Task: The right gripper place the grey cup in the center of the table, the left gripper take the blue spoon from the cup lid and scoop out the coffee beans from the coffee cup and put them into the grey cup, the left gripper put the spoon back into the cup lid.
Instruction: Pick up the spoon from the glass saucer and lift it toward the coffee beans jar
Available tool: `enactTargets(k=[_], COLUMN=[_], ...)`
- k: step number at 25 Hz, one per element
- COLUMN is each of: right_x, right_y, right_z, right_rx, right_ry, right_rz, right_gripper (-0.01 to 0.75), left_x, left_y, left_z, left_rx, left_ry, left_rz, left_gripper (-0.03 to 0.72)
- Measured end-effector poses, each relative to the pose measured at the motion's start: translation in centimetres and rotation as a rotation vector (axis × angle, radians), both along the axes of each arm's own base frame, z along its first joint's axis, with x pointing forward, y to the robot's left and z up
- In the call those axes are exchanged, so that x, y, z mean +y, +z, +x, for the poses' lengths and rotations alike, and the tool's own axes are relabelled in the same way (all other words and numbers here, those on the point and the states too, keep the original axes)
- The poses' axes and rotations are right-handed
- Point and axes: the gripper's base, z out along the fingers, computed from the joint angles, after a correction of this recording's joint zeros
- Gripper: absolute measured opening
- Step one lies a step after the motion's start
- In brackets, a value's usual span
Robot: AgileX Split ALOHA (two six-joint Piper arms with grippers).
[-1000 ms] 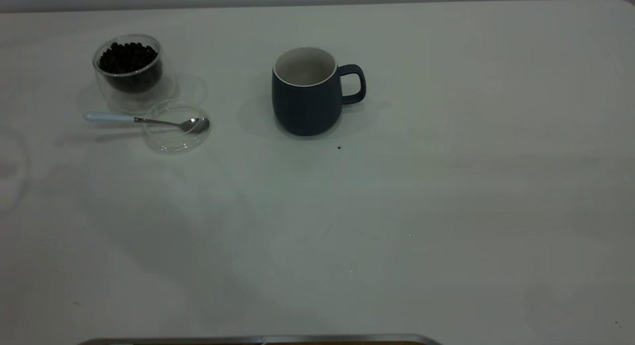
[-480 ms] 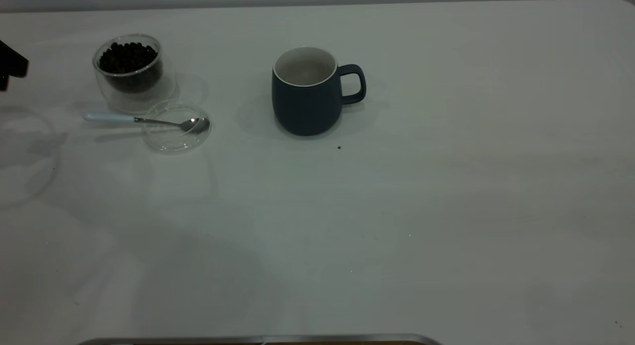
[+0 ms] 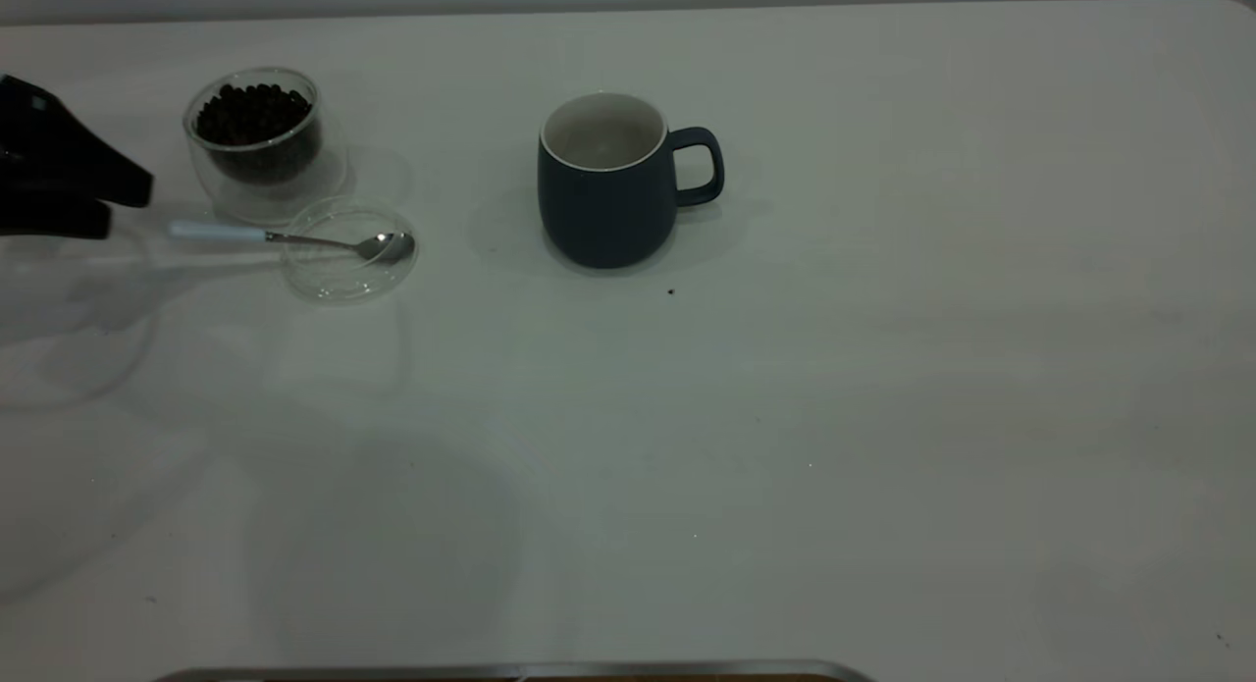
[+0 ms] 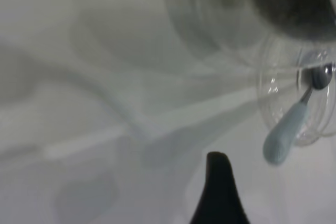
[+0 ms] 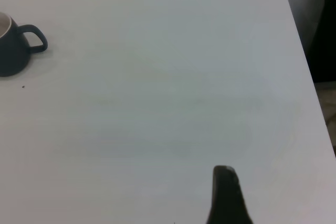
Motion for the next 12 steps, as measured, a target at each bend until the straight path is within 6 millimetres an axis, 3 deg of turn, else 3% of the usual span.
enactTargets(k=[6, 12], right_x=[0.0, 0.0], right_y=[0.0, 0.0], right_z=[0.0, 0.0], right_rx=[0.000, 0.000], right_ry=[0.000, 0.000], right_rz=[0.000, 0.000], right_gripper=[0.542, 0.542], left_x=[-1.4, -1.6], left_y=[-1.0, -2.1], left_z=[0.5, 0.4], left_rx=[-0.043, -0.024], left_ry=[-0.039, -0.022], left_rz=[0.003, -0.002], left_gripper=[0.596, 0.593])
